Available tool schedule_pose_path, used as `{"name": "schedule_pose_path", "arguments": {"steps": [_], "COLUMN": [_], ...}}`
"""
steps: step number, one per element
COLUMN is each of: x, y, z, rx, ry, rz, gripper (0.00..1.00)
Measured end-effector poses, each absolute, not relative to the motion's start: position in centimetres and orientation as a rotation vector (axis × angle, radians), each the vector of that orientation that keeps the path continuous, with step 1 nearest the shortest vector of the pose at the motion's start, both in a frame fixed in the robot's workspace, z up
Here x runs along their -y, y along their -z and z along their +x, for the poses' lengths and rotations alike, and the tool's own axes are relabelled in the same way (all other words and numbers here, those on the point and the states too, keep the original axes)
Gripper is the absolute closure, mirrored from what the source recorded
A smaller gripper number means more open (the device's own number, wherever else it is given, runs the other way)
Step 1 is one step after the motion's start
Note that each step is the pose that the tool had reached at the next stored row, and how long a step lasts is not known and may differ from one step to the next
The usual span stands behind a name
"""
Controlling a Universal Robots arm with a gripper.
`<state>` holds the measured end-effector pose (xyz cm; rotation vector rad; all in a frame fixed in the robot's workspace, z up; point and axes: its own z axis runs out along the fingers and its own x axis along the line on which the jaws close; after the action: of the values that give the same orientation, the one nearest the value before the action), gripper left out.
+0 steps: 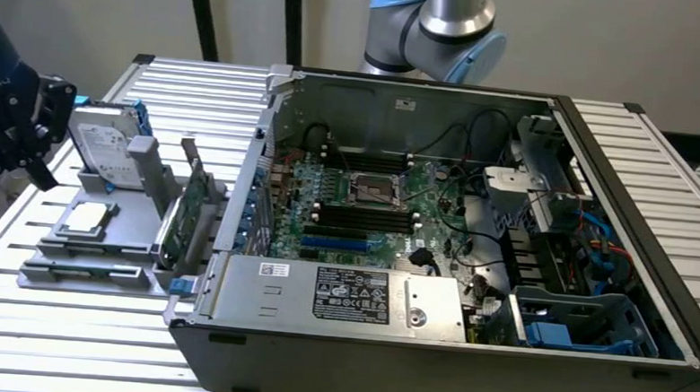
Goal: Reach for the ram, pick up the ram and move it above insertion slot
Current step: 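Pick up the ram and move it above insertion slot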
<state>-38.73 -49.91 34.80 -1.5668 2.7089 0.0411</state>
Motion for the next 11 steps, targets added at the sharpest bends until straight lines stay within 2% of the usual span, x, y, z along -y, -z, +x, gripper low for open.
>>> {"name": "schedule_pose_path", "arguments": {"steps": [11], "x": [49.91], "y": [-34.68], "z": [-38.73], "rx": [-2.527], "ry": [-0.029], "rz": [-1.821], "gripper": [0.89]}}
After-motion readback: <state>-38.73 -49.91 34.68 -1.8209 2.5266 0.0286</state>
